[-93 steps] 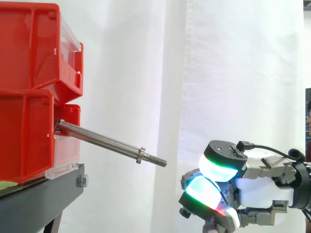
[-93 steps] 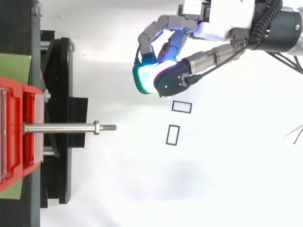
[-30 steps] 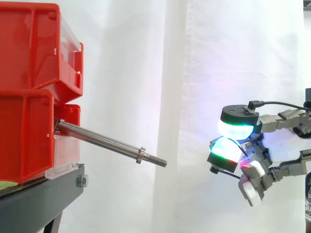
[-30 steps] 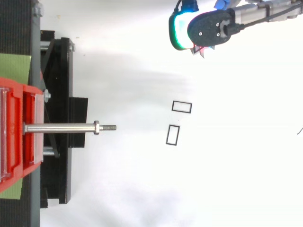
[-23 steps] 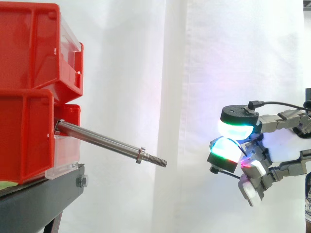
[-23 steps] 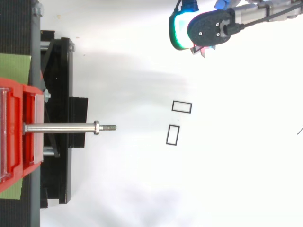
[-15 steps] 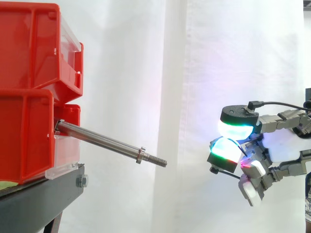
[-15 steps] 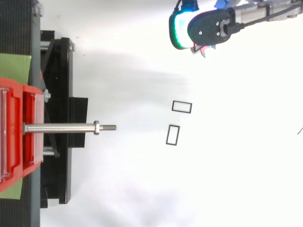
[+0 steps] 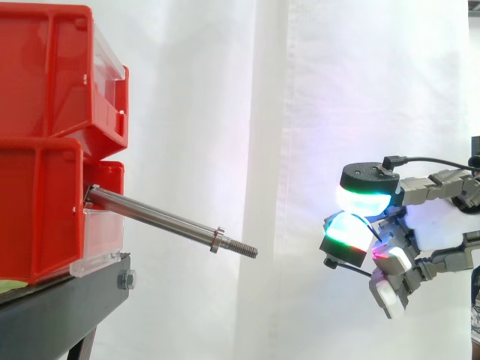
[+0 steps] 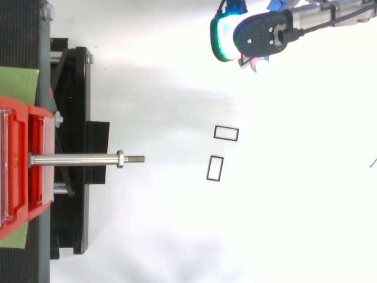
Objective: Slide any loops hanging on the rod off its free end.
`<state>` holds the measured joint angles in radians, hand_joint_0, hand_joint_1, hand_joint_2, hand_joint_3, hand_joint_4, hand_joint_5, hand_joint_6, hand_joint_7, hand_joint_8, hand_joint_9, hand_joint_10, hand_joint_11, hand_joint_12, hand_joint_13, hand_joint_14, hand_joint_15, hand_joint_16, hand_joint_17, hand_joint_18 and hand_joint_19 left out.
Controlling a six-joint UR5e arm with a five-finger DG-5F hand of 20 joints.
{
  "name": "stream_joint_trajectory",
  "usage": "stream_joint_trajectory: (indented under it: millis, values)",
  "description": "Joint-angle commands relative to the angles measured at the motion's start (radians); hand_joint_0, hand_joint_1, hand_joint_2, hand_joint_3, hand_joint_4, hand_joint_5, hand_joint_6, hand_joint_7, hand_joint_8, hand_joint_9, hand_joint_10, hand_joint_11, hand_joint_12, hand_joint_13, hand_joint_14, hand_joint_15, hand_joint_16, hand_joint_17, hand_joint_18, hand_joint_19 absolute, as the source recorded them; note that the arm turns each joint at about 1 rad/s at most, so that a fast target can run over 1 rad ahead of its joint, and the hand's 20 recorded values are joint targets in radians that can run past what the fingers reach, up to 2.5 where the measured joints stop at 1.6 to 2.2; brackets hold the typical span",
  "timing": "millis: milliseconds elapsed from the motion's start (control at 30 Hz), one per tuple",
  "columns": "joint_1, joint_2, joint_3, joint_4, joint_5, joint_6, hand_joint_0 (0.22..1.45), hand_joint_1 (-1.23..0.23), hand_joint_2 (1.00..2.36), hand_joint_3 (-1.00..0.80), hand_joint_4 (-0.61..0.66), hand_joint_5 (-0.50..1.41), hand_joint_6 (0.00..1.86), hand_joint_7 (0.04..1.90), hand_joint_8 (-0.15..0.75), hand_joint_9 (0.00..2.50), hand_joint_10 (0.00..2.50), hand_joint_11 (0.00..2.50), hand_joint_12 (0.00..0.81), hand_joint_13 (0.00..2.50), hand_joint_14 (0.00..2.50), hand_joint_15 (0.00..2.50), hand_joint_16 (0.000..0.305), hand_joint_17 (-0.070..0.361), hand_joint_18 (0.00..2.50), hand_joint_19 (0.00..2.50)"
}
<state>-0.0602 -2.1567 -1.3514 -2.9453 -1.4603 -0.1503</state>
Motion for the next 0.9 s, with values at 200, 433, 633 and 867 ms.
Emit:
stream_joint_trajectory:
  millis: [200,433,633,867]
  values:
    - [-0.001,0.0,0.0,0.0,0.0,0.0,0.66,-0.83,1.0,0.05,-0.21,-0.1,0.92,1.2,0.343,1.27,0.01,0.66,0.393,1.08,0.02,0.44,0.053,0.118,0.98,0.41]
    - [-0.001,0.001,0.0,0.0,0.0,0.0,0.66,-0.83,1.0,0.05,-0.2,-0.1,0.92,1.21,0.345,1.27,0.01,0.66,0.401,1.09,0.02,0.45,0.054,0.121,0.99,0.41]
    - [-0.001,0.0,0.0,0.0,0.0,0.0,0.66,-0.83,1.0,0.05,-0.2,-0.1,0.92,1.2,0.347,1.27,0.01,0.65,0.404,1.08,0.02,0.45,0.054,0.121,1.0,0.4]
    - [0.0,0.0,0.0,0.0,0.0,0.0,0.65,-0.83,1.0,0.05,-0.2,-0.1,0.92,1.21,0.349,1.27,0.01,0.65,0.406,1.08,0.01,0.44,0.054,0.122,1.0,0.41]
